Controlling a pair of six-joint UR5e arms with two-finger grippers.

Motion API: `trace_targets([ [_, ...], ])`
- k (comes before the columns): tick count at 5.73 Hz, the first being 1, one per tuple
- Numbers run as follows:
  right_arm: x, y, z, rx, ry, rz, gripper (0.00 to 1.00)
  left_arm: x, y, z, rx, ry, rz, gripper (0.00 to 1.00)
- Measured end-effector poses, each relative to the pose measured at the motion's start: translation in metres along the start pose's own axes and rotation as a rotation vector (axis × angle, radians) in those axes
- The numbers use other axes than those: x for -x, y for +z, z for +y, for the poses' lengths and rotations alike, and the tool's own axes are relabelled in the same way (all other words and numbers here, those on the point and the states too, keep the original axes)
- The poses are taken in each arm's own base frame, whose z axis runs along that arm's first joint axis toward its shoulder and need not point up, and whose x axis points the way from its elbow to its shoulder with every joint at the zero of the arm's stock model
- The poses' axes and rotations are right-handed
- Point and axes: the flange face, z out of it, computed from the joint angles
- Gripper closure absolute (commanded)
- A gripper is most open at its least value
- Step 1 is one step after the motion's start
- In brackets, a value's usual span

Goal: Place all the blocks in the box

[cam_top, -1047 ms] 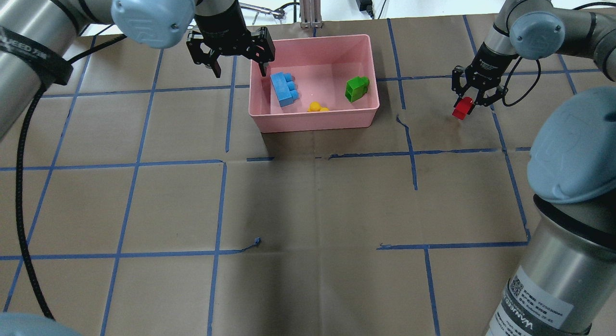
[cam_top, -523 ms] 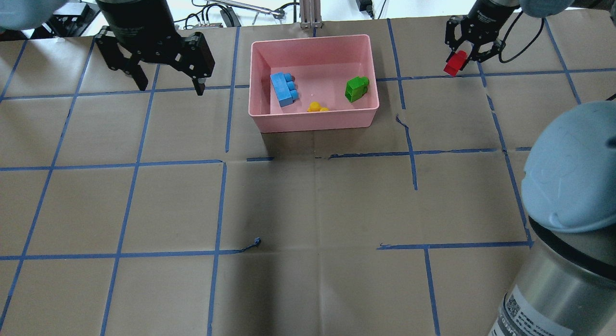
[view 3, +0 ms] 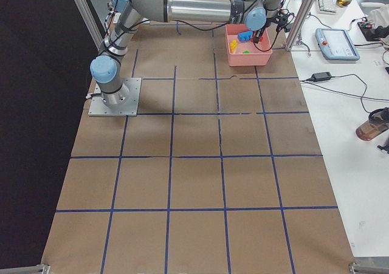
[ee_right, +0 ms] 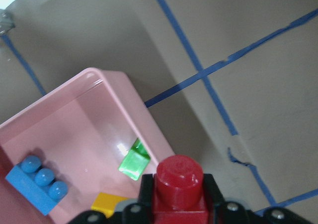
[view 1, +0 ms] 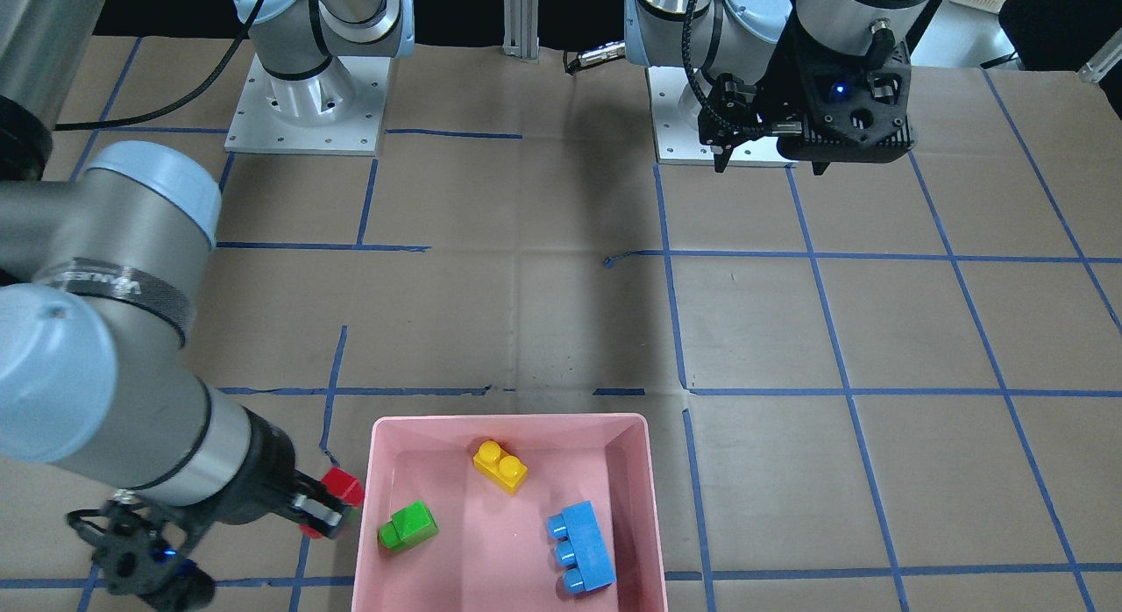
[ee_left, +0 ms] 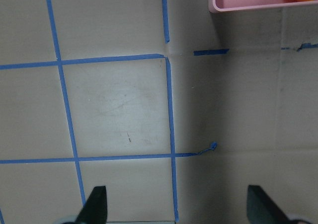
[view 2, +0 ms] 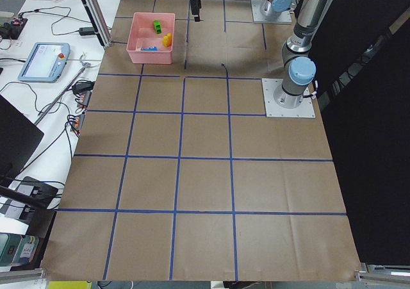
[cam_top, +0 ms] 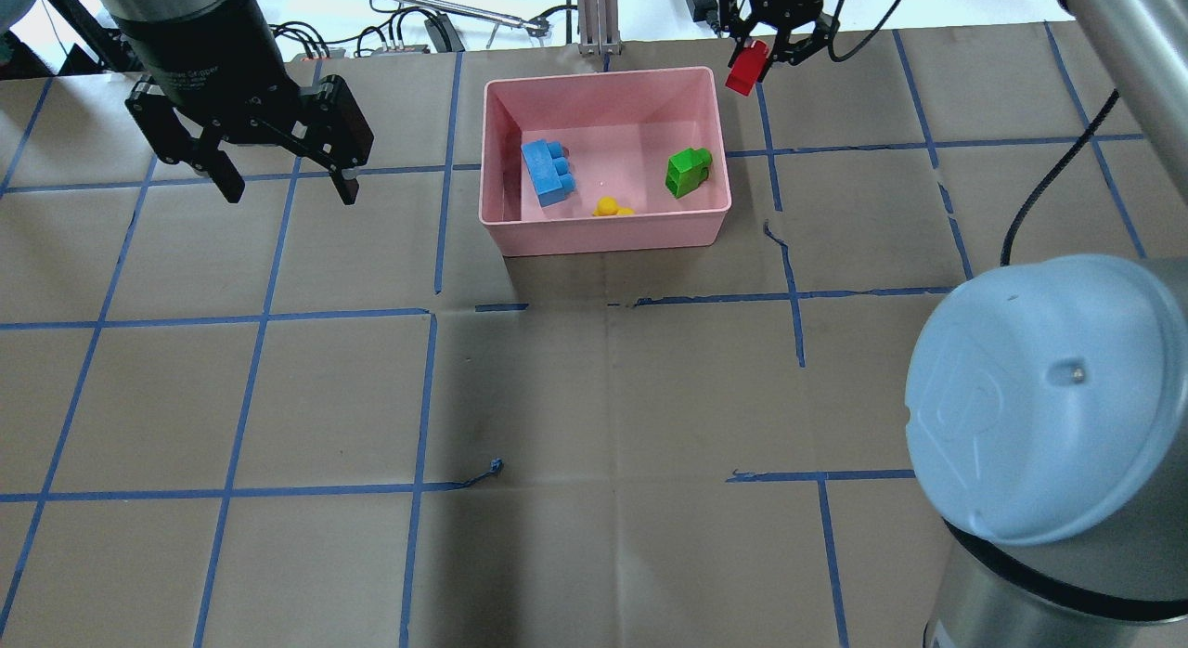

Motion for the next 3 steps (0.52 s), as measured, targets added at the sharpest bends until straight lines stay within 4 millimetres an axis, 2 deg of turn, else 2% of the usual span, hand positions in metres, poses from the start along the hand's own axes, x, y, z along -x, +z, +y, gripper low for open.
trace_targets([
  [1, 0.046, 0.031, 0.024, -0.008, 0.005, -0.037, 0.77, 0.003, 0.0, 0.004, 0.0, -0.002, -0.001, 0.0],
  [2, 0.084, 0.069, 0.047, -0.023, -0.002, -0.067, 0.01, 0.004, 0.001, 0.005, -0.001, -0.001, 0.0, 0.0],
  [3, 0.1, 0.096, 0.057, -0.037, -0.022, -0.077, 0.01, 0.005, 0.0, 0.004, -0.009, -0.001, 0.002, 0.0],
])
